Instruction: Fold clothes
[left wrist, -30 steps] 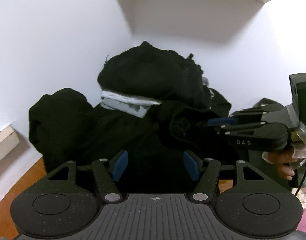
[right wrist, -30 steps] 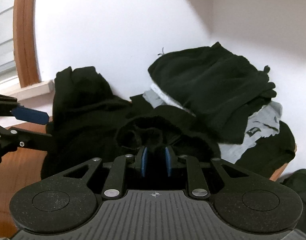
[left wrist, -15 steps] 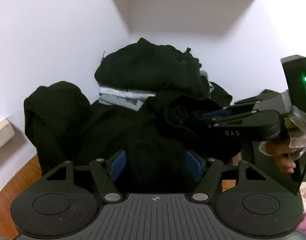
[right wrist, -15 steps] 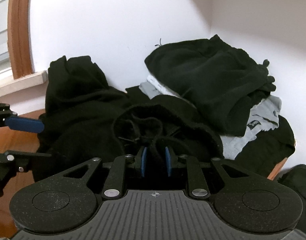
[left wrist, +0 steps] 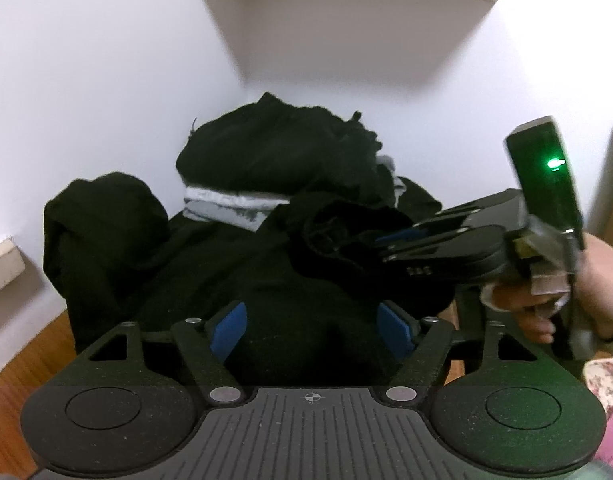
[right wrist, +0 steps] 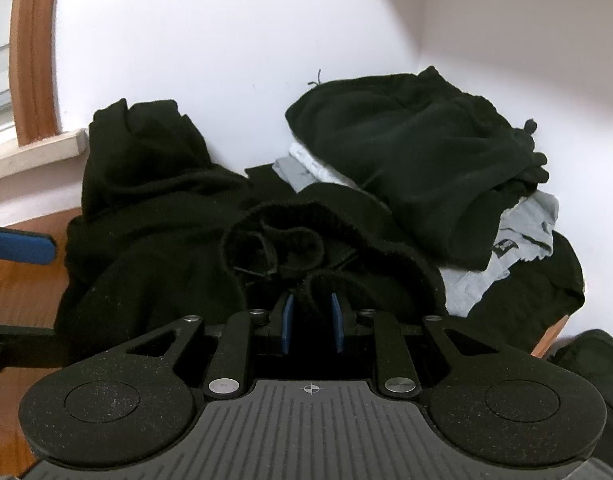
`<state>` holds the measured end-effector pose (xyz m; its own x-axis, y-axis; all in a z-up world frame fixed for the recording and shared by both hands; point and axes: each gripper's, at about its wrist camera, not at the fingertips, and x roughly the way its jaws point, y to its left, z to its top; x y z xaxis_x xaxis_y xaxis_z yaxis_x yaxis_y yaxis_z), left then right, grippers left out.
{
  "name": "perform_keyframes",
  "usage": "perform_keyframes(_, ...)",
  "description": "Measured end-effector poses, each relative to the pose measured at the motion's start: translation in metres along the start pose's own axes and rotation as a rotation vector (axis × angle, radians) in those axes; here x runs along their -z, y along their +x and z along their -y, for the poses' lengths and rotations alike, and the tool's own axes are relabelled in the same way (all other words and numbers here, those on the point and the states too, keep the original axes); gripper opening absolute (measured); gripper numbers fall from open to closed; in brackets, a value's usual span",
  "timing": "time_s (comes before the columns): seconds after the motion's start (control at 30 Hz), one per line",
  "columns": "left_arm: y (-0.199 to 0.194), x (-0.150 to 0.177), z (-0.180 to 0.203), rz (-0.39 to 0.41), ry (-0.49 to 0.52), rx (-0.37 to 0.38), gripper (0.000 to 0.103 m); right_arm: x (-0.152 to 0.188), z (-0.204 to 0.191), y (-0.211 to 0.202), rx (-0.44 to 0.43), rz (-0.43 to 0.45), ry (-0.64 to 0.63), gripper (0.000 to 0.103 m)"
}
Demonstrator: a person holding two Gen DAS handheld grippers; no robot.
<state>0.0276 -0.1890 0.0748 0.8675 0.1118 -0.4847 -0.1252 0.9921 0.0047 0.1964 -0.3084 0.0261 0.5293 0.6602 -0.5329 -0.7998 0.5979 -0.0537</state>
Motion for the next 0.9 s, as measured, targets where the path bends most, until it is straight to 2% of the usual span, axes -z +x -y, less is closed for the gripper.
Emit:
perform_keyframes(0.17, -0.021, -0.003, -0.013, 0.008, 0.0, -0.023, 0.079, -0.005, -0.005, 0.002, -0.011, 0.029, 0.003, 0.023)
perform_keyframes(0.47, -0.072, 0.001, -0.05, 0.002, -0.046, -0.122, 0.08, -0.011, -0.023, 0.014, -0.035, 0.058, -0.003, 0.025)
perform_keyframes(0.67, -0.086, 0.007, -0.057, -0.003, -0.052, -0.154, 0.08, -0.01, -0.025, 0.012, -0.027, 0.072, -0.002, 0.025)
perform_keyframes(0.83, -0.091, 0.012, -0.057, -0.001, -0.051, -0.161, 0.08, -0.012, -0.024, -0.005, -0.055, 0.098, 0.008, 0.034)
perform_keyframes(0.87, -0.092, 0.012, -0.057, 0.001, -0.053, -0.159, 0.081, -0.011, -0.027, -0.007, -0.072, 0.089, -0.003, 0.04)
perform_keyframes(0.9, -0.093, 0.013, -0.057, 0.002, -0.055, -0.157, 0.081, -0.011, -0.029, -0.008, -0.089, 0.081, -0.014, 0.051)
